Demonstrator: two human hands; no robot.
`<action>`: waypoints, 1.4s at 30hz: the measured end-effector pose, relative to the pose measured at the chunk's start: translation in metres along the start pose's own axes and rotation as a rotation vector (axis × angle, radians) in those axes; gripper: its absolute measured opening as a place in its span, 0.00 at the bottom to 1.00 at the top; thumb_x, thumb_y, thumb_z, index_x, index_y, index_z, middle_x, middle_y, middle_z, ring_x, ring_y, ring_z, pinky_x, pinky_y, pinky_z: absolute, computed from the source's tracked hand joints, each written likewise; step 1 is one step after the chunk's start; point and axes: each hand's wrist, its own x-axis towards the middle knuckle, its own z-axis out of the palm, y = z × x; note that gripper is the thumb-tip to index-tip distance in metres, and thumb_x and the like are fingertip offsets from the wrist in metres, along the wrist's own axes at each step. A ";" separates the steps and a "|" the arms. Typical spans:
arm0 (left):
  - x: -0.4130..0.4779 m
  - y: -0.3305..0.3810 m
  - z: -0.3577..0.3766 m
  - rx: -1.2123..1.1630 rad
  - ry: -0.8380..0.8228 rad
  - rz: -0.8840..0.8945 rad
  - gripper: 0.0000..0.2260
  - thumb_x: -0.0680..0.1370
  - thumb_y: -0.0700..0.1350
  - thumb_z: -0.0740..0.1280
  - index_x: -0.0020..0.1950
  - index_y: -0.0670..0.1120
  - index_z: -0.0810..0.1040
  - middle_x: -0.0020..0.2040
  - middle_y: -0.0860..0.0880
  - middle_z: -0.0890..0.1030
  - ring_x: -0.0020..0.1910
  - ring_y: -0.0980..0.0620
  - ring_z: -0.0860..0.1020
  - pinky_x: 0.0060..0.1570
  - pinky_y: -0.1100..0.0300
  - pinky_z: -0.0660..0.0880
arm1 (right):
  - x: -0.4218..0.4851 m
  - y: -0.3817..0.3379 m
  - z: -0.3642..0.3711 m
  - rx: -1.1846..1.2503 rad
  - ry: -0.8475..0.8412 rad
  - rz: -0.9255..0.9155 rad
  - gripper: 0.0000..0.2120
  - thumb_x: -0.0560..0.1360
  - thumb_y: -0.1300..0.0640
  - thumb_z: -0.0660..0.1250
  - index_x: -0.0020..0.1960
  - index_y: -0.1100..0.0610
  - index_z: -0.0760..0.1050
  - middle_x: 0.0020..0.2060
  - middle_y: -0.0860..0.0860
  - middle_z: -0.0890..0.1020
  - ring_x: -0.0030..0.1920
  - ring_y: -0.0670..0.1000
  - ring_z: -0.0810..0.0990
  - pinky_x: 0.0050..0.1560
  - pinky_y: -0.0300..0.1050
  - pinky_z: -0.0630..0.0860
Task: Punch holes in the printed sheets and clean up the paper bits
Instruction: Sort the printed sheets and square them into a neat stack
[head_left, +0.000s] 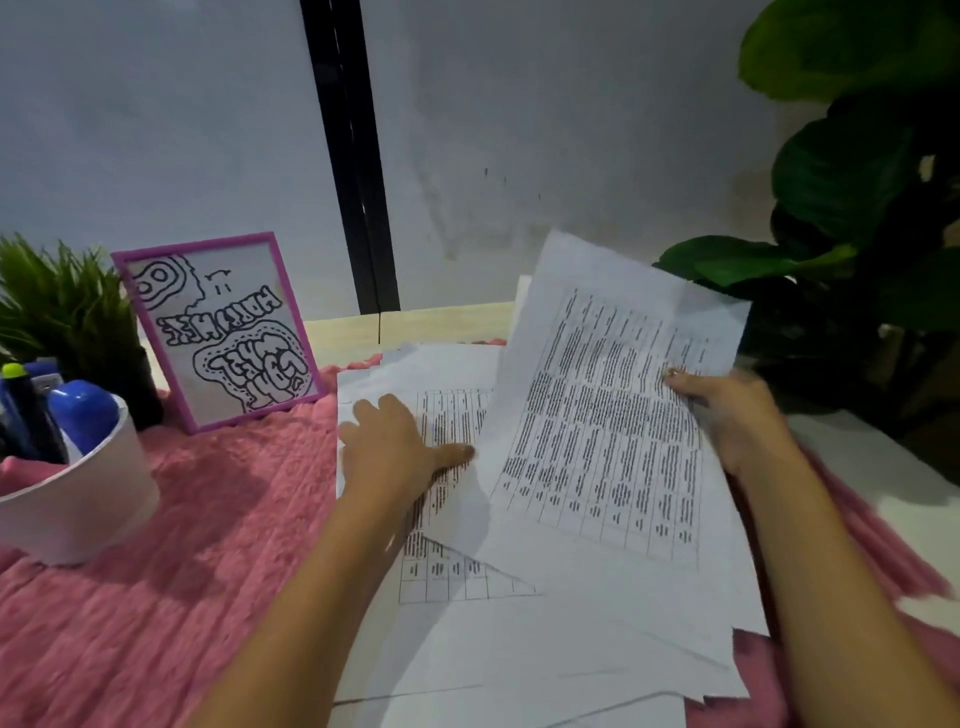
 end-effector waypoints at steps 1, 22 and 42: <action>0.002 -0.001 0.000 -0.039 -0.009 -0.015 0.38 0.67 0.62 0.76 0.65 0.40 0.66 0.65 0.40 0.68 0.64 0.37 0.70 0.54 0.48 0.71 | 0.000 0.000 -0.002 0.021 -0.002 0.013 0.11 0.74 0.72 0.66 0.54 0.62 0.77 0.45 0.57 0.83 0.40 0.53 0.83 0.30 0.43 0.81; 0.010 -0.009 -0.015 -0.583 0.199 0.028 0.30 0.70 0.36 0.76 0.68 0.40 0.66 0.57 0.45 0.77 0.54 0.42 0.79 0.44 0.53 0.80 | -0.004 0.009 0.010 -0.043 -0.295 0.157 0.18 0.71 0.64 0.65 0.60 0.65 0.76 0.46 0.59 0.85 0.41 0.56 0.86 0.43 0.55 0.83; -0.012 0.019 0.014 -0.236 0.015 0.319 0.34 0.75 0.71 0.44 0.39 0.43 0.71 0.44 0.43 0.78 0.48 0.44 0.77 0.50 0.49 0.72 | 0.010 0.002 -0.011 -0.073 -0.154 0.038 0.12 0.72 0.70 0.66 0.53 0.62 0.78 0.39 0.57 0.86 0.36 0.55 0.85 0.32 0.48 0.82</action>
